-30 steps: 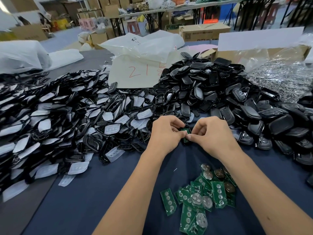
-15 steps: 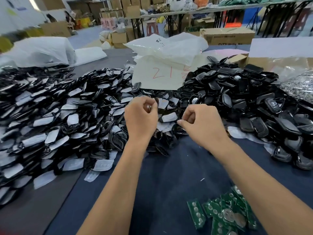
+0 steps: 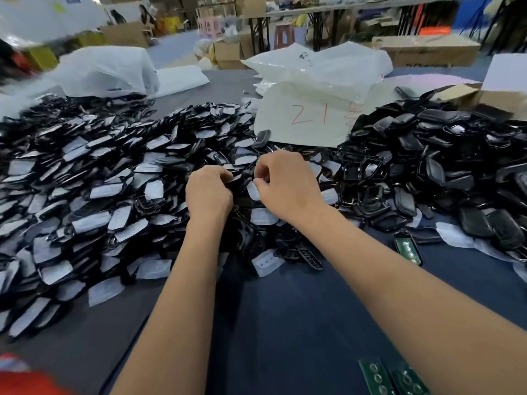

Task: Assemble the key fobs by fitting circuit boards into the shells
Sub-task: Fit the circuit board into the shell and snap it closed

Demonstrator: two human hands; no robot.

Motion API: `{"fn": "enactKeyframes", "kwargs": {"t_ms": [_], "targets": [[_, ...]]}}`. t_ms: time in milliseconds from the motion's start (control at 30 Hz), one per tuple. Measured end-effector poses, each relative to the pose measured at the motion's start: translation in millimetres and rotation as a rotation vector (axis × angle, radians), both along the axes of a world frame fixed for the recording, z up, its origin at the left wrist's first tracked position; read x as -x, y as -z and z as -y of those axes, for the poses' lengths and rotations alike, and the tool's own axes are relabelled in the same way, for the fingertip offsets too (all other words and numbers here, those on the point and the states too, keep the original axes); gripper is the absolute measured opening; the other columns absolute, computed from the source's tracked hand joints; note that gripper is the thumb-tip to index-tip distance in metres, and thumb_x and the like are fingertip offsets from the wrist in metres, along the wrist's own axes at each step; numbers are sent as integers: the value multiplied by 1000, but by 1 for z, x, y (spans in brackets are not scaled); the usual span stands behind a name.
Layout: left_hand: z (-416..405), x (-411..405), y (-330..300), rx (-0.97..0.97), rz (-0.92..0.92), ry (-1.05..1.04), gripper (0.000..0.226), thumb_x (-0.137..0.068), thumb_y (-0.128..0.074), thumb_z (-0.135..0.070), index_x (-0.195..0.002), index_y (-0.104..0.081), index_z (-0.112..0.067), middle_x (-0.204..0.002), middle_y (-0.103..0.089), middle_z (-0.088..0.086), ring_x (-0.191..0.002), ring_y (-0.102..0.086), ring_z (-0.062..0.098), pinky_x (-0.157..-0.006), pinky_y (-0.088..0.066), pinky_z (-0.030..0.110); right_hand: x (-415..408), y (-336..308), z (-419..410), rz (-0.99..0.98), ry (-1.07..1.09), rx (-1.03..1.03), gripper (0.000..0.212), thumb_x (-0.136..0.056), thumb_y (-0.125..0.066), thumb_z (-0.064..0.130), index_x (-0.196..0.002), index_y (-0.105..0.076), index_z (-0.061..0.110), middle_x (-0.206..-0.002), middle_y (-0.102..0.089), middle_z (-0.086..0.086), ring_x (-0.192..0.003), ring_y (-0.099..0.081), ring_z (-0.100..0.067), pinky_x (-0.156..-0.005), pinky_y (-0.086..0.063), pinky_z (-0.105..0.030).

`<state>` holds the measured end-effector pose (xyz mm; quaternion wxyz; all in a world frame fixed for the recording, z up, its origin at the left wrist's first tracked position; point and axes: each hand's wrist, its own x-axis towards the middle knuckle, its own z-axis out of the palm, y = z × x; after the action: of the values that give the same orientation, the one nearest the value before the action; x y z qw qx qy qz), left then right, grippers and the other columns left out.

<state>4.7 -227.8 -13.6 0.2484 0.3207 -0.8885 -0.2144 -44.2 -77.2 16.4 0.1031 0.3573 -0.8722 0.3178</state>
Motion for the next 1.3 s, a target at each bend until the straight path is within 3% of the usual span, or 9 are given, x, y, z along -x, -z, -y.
{"fn": "enactKeyframes", "kwargs": {"t_ms": [200,300,367,467,600,700,867,1067,1300], "targets": [[12,0,-5,30,16,19,17,-90,-75,-14,-104,-80,-21,-103,-76,8,-100,-69,33,-85,-52,34,-1,10,-10,59,16,81,9,-91,-66,14,-89,-75,18,-90,-70,4,-88,-63,-16,-81,-55,-36],[2,0,-21,58,-121,41,8,-89,-77,-15,-82,-74,-15,-70,-63,-9,-70,-62,13,-63,-38,11,-2,10,-31,102,56,234,9,-90,-69,13,-86,-75,18,-84,-71,8,-79,-64,-11,-78,-55,-33],[-22,1,-35,-90,-272,133,7,-86,-81,-13,-89,-78,-19,-68,-62,-21,-65,-62,-3,-65,-40,1,-2,8,-51,154,116,389,8,-90,-72,15,-85,-76,20,-81,-71,12,-74,-65,-6,-76,-54,-24],[-83,7,-43,-533,-403,429,17,-84,-83,-8,-91,-74,-21,-76,-77,-7,-75,-74,4,-76,-58,18,-1,6,-99,267,208,622,5,-94,-71,20,-93,-76,22,-83,-74,12,-79,-68,-3,-77,-55,-23],[-167,19,-25,-846,-302,710,16,-86,-80,-3,-89,-70,-16,-73,-77,2,-66,-69,10,-64,-57,25,0,17,-173,533,208,812,16,-104,-63,23,-98,-78,20,-85,-74,1,-75,-62,-14,-61,-53,-32],[-210,20,-9,-962,-230,834,13,-88,-78,-2,-94,-71,-12,-78,-78,5,-70,-71,13,-67,-56,27,-5,29,-221,646,189,923,16,-102,-65,14,-95,-79,15,-91,-76,-10,-82,-67,-24,-73,-58,-41],[-237,15,0,-957,-233,944,14,-87,-79,-1,-96,-76,-11,-78,-72,3,-77,-67,12,-78,-55,25,-17,42,-254,816,2,1160,16,-80,-72,8,-90,-83,15,-96,-79,-6,-92,-74,-16,-81,-59,-27],[-236,11,5,-968,-211,909,15,-88,-77,-2,-90,-76,-17,-79,-72,4,-73,-66,10,-72,-53,24,-19,48,-251,916,-59,1247,19,-79,-70,3,-88,-84,12,-95,-80,-8,-88,-76,-15,-76,-60,-25],[-243,15,7,-1064,-130,930,21,-93,-74,-9,-81,-78,-25,-75,-70,4,-60,-55,8,-64,-51,21,-15,51,-258,928,-8,1318,38,-76,-74,6,-113,-73,6,-95,-80,-11,-81,-75,-16,-71,-60,-24]]}}
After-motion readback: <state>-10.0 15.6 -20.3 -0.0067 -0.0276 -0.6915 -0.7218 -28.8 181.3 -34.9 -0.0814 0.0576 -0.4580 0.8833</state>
